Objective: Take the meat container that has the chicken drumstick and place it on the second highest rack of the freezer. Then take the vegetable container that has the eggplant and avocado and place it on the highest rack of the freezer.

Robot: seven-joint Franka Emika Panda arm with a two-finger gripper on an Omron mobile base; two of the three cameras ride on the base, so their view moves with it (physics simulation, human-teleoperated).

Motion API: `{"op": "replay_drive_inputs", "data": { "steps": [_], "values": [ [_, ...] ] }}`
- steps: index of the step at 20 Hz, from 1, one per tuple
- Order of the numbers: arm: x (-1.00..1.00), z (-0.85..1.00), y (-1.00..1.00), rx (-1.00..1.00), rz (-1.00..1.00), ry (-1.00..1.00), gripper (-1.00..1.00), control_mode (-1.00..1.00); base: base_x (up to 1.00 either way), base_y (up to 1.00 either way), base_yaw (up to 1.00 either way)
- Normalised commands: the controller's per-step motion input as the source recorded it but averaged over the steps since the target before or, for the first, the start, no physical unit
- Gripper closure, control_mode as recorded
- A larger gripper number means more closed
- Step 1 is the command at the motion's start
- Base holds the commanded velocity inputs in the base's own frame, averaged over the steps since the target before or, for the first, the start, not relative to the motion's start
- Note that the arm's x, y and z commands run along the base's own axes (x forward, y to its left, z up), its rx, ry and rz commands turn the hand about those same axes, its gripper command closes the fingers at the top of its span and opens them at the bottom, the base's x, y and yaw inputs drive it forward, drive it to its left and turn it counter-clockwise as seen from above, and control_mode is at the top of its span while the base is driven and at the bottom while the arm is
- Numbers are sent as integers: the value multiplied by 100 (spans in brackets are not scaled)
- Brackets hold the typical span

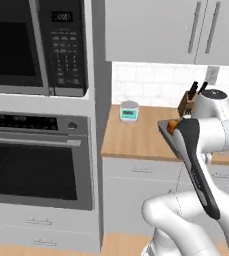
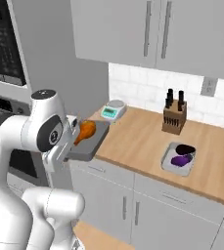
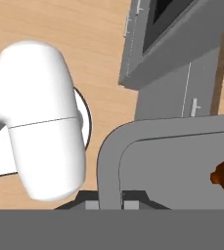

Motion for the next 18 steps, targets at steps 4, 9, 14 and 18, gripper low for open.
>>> {"op": "replay_drive_inputs", "data": {
  "steps": [4, 9, 14, 18],
  "values": [
    [0, 0, 0, 0, 0, 0, 100, 100, -16, -3, 100],
    [0, 0, 0, 0, 0, 0, 100, 100, -2, 0, 100],
    [0, 0, 0, 0, 0, 0, 100, 100, 2, 0, 88],
    [0, 0, 0, 0, 0, 0, 100, 100, 40, 4, 70]
  ]
}}
